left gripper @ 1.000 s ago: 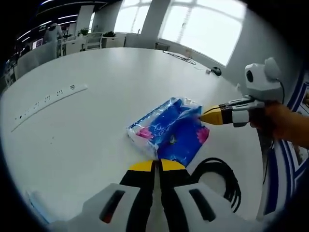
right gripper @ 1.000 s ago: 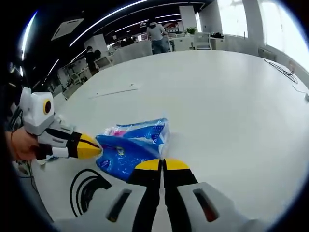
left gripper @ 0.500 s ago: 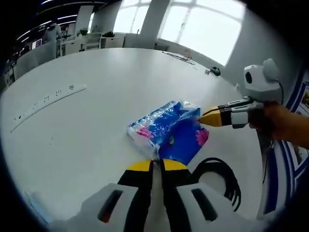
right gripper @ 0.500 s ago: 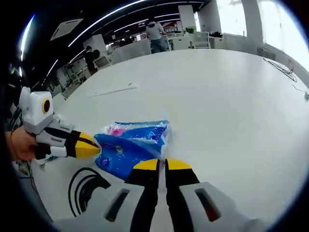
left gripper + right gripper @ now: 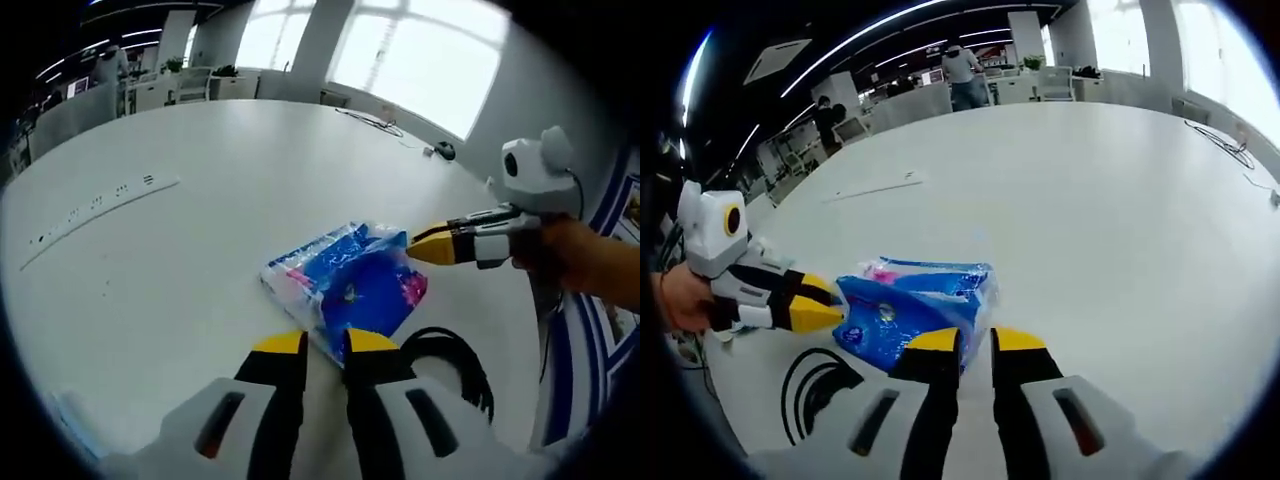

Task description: Arrange the tabletop items into an orderly group along one side of the table until the central work area is clear of visible clutter.

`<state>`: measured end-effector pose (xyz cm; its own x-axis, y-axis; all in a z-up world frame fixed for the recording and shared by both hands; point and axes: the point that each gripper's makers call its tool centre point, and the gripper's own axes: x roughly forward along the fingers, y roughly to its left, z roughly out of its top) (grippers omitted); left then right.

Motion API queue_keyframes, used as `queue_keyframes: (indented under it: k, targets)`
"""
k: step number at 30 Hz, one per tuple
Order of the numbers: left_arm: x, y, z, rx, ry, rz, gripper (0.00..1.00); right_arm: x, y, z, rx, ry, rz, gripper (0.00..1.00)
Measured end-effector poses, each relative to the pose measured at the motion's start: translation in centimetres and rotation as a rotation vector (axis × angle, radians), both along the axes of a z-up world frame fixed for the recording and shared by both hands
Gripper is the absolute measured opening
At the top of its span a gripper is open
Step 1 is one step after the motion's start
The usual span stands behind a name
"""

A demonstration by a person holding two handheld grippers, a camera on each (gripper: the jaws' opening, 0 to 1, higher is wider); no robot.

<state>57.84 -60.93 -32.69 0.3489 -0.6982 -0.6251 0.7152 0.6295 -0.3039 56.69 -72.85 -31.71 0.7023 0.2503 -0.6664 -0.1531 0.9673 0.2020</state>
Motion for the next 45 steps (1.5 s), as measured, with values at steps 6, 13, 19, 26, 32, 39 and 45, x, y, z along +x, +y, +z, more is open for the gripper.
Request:
queue_keyframes:
  k: [6,13,19,26,32,39,45]
  targets:
    - [0.0,0.1,0.6,-0.007,-0.009,-0.003,0.13,0.1,-0.1,0.4,-0.001,-0.010,-0.005,0.12]
    - [0.0,0.2,1.4,-0.016,-0.021,0.000,0.16,0.2,-0.3,1.0,-0.003,-0.021,-0.008,0.16]
    - [0.0,0.4,2.1,-0.025,-0.029,0.002,0.20,0.2,-0.2,1.7,-0.001,-0.032,-0.009,0.18]
    - [0.1,1.0,3.1,-0.034,-0.046,0.012,0.24,0.4,0.5,2.7,0.003,-0.052,-0.003,0.20]
    - [0.5,1.8,4.4,-0.053,-0.060,0.033,0.29,0.4,1.1,3.3,0.005,-0.064,0.006,0.21]
    - [0.7,2.8,5.8,-0.077,-0.071,0.059,0.36,0.3,1.8,4.1,0.008,-0.077,0.016,0.22]
    - [0.6,3.7,7.0,-0.098,-0.077,0.077,0.41,0.1,2.7,5.1,0.013,-0.091,0.028,0.24]
